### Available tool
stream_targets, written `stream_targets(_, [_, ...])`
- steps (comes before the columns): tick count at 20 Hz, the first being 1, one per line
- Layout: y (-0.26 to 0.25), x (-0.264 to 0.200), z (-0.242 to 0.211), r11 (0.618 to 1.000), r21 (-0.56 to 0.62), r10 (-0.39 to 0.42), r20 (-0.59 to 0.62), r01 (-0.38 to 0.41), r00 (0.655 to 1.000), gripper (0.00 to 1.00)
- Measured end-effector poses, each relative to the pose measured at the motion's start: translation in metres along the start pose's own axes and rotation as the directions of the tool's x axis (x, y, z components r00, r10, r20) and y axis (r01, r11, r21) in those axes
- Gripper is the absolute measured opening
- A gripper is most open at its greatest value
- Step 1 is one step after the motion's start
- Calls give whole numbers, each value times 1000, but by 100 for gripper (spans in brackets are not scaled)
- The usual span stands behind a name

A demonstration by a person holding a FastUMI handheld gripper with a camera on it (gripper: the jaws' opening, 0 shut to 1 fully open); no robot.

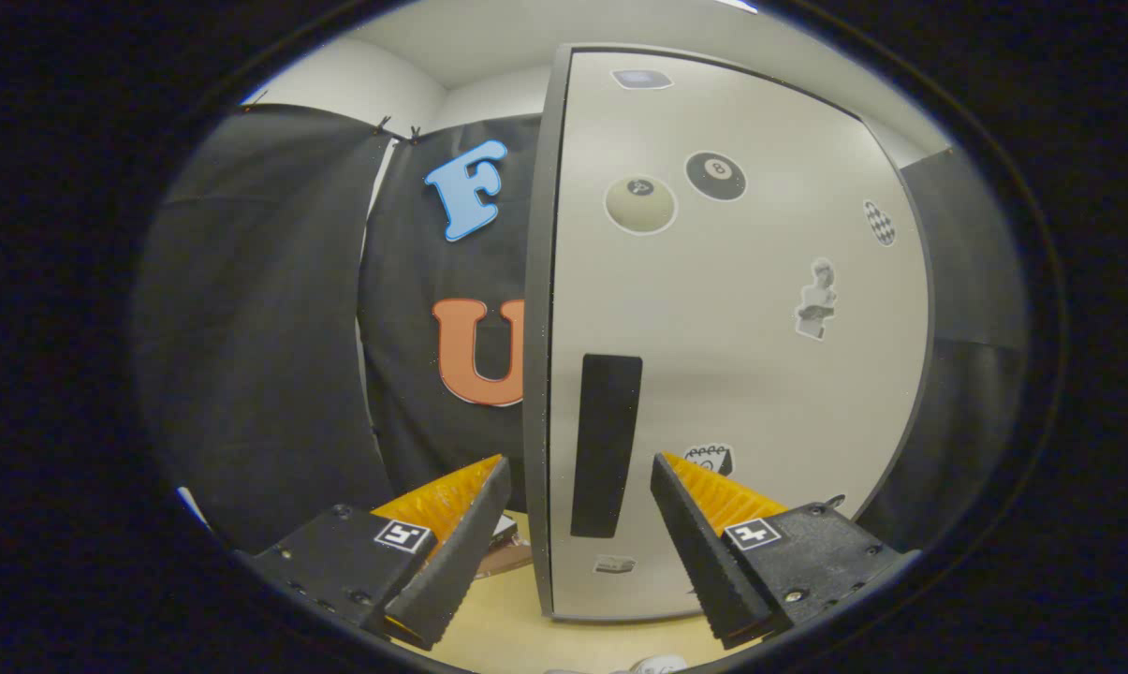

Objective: Open the shoe cabinet door, grab the shoes and put them into the shoe cabinet, then close the shoe cabinet door.

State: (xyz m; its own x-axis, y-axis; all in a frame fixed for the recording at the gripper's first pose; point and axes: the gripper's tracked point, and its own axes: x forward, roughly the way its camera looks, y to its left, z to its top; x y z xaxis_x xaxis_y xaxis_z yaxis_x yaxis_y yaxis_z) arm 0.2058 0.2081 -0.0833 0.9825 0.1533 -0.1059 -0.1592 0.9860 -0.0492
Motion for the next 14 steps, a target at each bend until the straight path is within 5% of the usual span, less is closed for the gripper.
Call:
stream_targets(8, [-7,23,-14,998,48,-38,-49,40,998,83])
stream_targets(14, [-10,31,-22,995,96,-32,-79,39,996,47])
